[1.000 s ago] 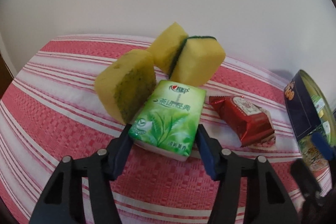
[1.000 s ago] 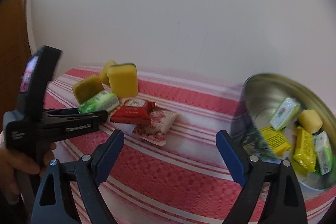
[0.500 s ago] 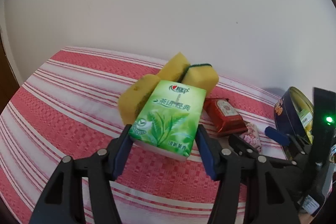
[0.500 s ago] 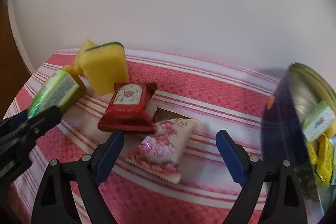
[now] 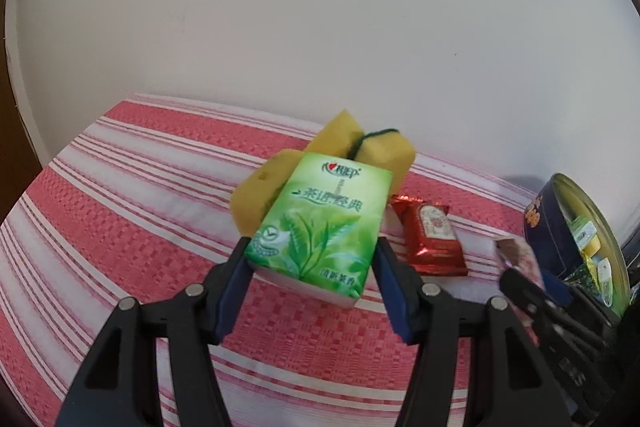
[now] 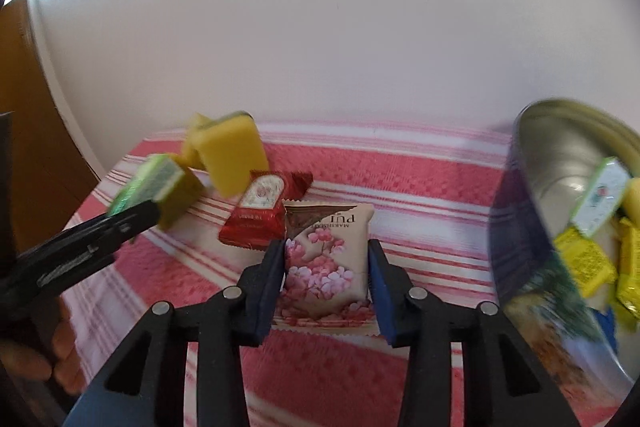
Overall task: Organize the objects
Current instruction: 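Grasp the pink floral snack with the right tool while the left tool grasps a green tea pack, then carry the floral snack over the tin with the right tool while the left tool carries the tea pack there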
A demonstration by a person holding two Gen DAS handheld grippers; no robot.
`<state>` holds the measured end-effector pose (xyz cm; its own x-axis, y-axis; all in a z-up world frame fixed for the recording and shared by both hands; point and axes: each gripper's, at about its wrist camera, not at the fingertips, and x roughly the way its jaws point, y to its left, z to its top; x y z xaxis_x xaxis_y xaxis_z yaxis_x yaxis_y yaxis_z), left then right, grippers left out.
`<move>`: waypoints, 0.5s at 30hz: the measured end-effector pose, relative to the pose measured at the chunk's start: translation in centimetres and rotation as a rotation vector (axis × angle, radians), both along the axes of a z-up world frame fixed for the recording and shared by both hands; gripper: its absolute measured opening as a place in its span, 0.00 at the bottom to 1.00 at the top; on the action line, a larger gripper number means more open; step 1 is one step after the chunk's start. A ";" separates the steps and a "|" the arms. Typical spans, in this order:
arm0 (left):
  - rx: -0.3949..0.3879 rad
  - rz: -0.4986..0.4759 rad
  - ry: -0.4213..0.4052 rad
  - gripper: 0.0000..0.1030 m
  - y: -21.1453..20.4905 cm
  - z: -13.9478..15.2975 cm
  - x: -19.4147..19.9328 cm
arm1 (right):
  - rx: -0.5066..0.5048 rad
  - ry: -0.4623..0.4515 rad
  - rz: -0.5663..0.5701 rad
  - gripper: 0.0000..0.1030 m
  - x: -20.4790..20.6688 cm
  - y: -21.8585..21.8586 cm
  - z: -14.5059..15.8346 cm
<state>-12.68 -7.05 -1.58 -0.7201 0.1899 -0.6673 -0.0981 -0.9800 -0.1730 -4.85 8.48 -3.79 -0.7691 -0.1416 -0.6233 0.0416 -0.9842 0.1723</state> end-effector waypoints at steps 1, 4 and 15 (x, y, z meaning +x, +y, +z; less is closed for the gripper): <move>0.003 -0.006 0.009 0.57 0.1 0.1 0.1 | 0.011 0.032 0.001 0.42 1.1 0.0 0.3; 0.003 -0.018 0.041 0.57 0.4 0.2 0.5 | 0.047 0.107 -0.001 0.42 3.7 0.3 1.2; -0.010 -0.021 0.175 0.57 3.2 1.3 2.9 | 0.178 0.261 -0.061 0.42 6.4 2.5 4.1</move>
<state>-9.77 -3.83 -0.29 -0.8217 0.2001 -0.5337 -0.1465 -0.9790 -0.1416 1.58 10.96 0.30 -0.9098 0.0030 -0.4149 0.0017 -0.9999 -0.0111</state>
